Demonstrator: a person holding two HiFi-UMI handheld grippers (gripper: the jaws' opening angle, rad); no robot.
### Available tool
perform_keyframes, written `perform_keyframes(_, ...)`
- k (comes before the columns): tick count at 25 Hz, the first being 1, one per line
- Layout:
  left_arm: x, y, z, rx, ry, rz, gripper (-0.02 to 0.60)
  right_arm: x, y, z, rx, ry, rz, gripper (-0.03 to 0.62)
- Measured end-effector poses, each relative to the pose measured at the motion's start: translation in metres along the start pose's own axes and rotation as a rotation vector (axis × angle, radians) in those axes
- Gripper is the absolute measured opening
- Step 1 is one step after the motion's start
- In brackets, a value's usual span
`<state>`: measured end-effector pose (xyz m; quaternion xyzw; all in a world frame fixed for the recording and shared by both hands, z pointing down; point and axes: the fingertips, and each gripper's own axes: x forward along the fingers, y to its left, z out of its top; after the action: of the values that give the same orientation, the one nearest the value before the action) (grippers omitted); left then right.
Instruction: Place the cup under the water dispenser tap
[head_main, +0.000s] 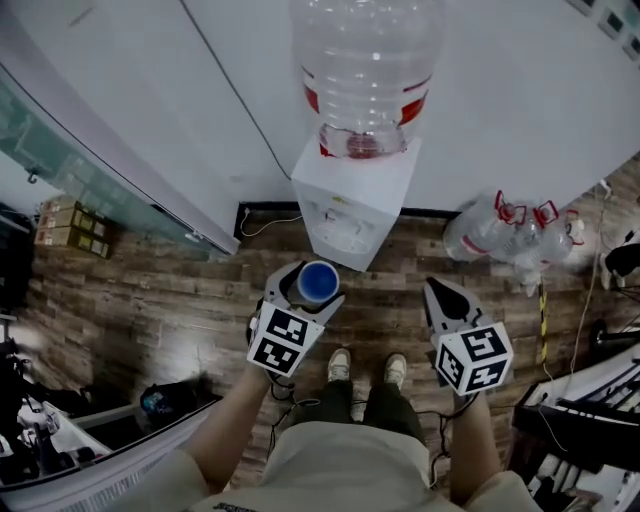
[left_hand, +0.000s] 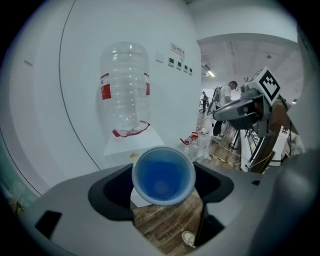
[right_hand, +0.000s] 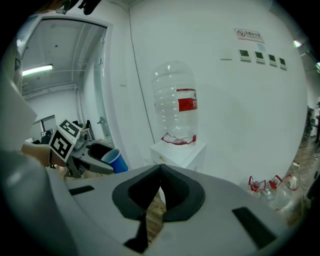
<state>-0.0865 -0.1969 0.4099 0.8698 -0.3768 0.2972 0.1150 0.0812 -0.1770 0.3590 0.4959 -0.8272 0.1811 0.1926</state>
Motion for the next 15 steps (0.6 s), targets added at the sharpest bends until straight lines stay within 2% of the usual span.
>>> perform_keyframes(10,0.083,0.021,-0.020,-0.084,0.065,0.091,0.370,0.068,-0.061,-0.017,-0.006,0.059,0.086,0.006)
perform_keyframes(15,0.118,0.028,-0.035,-0.180,0.080,0.144,0.370,0.111,-0.093,-0.022,-0.060,0.088,0.139,0.006)
